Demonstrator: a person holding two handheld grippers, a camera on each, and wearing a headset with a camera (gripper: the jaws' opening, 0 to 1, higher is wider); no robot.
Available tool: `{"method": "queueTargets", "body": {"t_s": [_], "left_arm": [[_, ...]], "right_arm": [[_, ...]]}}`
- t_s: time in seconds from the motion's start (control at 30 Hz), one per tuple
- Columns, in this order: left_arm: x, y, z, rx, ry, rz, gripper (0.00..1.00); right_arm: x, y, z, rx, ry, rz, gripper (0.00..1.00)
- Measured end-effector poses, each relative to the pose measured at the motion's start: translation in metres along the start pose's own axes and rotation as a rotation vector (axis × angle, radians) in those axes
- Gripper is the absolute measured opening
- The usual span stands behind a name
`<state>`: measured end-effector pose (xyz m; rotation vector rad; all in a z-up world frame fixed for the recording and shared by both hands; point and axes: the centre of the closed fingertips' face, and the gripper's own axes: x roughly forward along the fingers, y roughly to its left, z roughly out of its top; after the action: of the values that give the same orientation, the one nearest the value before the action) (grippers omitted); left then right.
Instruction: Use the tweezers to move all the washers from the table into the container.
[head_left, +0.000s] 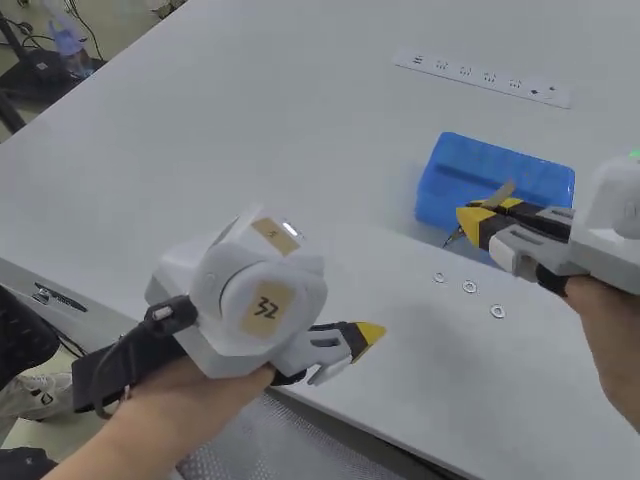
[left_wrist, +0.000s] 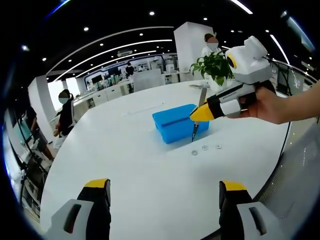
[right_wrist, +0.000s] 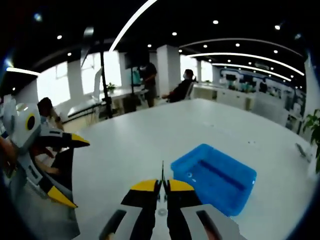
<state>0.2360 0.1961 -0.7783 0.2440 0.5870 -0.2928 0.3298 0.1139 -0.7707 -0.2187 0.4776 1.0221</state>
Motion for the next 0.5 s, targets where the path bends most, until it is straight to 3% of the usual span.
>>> {"method": "queueTargets", "body": {"t_s": [0.2,0.5], "left_arm": [[0.0,-0.001,0.0,0.001,0.002,-0.001,0.92],[-0.001,0.0,0.0,0.001,0.002,0.003,0.91]], "right_arm": [[0.007,-0.002,-0.021,0.013,0.051,-0.003,0.03],[0.012,-0.008,-0.027,0.036,0.061,-0.016,0.03]]}}
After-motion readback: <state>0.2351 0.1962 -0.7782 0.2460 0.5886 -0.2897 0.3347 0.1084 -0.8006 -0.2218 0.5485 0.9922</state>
